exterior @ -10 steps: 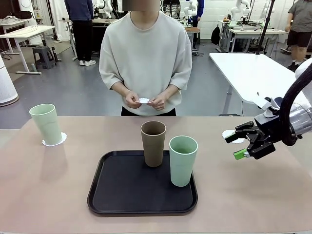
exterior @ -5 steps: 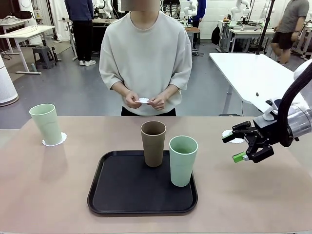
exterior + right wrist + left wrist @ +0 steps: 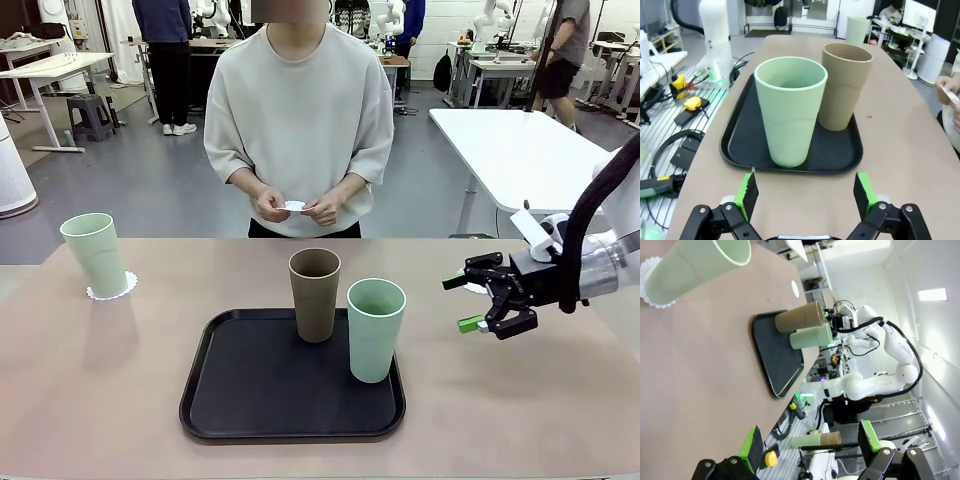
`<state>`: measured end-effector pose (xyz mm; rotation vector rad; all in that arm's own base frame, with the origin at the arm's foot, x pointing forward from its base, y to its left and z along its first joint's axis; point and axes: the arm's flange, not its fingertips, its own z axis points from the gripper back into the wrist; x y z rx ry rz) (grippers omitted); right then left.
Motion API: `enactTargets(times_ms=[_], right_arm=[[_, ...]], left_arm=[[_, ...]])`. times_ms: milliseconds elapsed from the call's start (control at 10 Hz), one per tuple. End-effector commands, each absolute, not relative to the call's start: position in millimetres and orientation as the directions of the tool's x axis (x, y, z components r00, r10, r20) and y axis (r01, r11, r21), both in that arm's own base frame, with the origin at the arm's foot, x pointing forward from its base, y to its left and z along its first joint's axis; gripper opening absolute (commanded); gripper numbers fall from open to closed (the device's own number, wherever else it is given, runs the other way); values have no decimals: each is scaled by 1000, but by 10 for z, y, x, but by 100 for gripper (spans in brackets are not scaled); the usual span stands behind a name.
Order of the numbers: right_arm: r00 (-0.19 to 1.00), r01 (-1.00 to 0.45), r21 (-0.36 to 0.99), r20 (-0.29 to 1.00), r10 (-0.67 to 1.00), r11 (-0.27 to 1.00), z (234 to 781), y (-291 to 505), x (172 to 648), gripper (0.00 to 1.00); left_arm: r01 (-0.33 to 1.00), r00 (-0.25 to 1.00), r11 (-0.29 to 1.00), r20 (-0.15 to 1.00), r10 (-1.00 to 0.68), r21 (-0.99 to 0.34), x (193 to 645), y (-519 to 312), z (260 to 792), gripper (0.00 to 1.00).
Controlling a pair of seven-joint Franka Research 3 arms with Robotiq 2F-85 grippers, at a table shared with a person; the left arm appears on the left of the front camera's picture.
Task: Place coasters on the table and set cups on them.
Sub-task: Take one Reusable plastic cup from the Flat Tray and place it on a coaster set by the human.
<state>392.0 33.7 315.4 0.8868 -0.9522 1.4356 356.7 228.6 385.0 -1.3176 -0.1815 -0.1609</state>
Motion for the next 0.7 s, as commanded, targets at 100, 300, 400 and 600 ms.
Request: enactTargets(times_ms=[100,300,400,600], right_arm=[[-31,-999,-19,931,365,-36,2872,602,4004,100],[-21,-998,2,933,359,-63,2811,695,3982,100],[-13,-997,12,937,348,-72,2804,733,3966,100],[-3,-997,22,939,343,-68,2819,814,3913,100]], left_arm=[[213,976,249,217,-10,-945,3564,2290,3874,100],[213,976,249,217,-10,-945,3564,2290,3874,100],[213,976,249,217,-10,-945,3564,2290,3874,100],[213,976,249,217,-10,-945,3564,2290,3874,100]])
